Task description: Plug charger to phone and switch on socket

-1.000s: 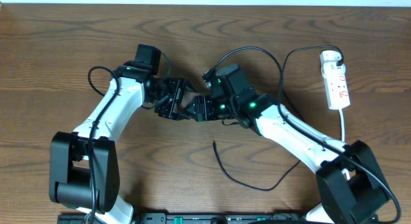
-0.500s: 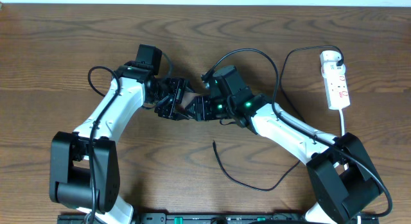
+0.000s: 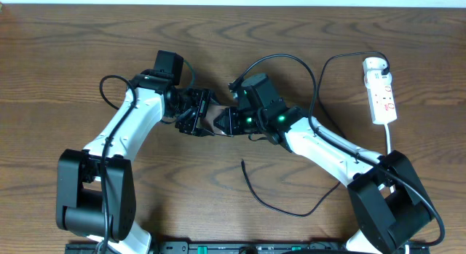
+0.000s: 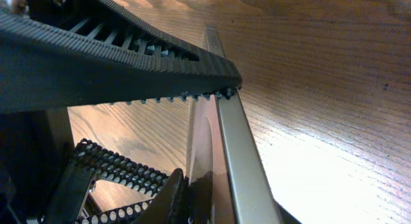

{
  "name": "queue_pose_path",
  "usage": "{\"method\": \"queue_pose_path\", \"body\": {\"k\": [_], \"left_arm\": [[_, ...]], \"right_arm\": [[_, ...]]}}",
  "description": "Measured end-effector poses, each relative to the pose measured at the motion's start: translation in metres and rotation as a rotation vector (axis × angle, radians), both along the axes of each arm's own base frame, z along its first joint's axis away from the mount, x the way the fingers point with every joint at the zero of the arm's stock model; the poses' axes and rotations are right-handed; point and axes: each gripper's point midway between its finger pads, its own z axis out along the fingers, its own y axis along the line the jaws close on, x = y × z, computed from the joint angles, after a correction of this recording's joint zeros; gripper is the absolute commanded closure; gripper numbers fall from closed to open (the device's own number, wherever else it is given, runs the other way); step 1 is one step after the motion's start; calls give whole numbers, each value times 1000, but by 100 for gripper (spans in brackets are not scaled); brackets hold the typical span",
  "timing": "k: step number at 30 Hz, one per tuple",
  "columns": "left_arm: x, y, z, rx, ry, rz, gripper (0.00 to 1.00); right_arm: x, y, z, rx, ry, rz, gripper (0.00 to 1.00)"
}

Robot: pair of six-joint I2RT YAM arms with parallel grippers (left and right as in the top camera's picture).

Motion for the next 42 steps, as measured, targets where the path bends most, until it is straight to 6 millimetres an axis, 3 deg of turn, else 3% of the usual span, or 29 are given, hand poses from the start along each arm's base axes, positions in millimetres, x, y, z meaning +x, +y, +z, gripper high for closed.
{"method": "queue_pose_path", "body": {"k": [7,19,20,24,27,31,36,42], "left_arm": [[-2,-8,6,-30,-2,-17,93],[2,-4,9,-23,-15,-6,92],[2,-4,9,-24,-15,-6,88],[3,-6,10,-35,-19,-11,51],[2,-8,12,-53,-17,-15,32],[6,-5,16,-78,-33,-13,14],[22,-4,26,-131,-117,-26,11],[43,-11,44,-195,-301,-104,11]], "right_arm": [[-1,-1,-8,-13,19,-4,99],[2,-5,-8,-16,19,-21,99],[3,-5,-8,-16,18,-21,99],[2,-4,-8,-15,18,-19,99],[2,-4,-8,-14,20,-18,99],[1,-4,-8,-15,22,-17,99],[4,-8,-8,-12,27,-25,99],[24,-29,-7,-3,36,-87,99]]}}
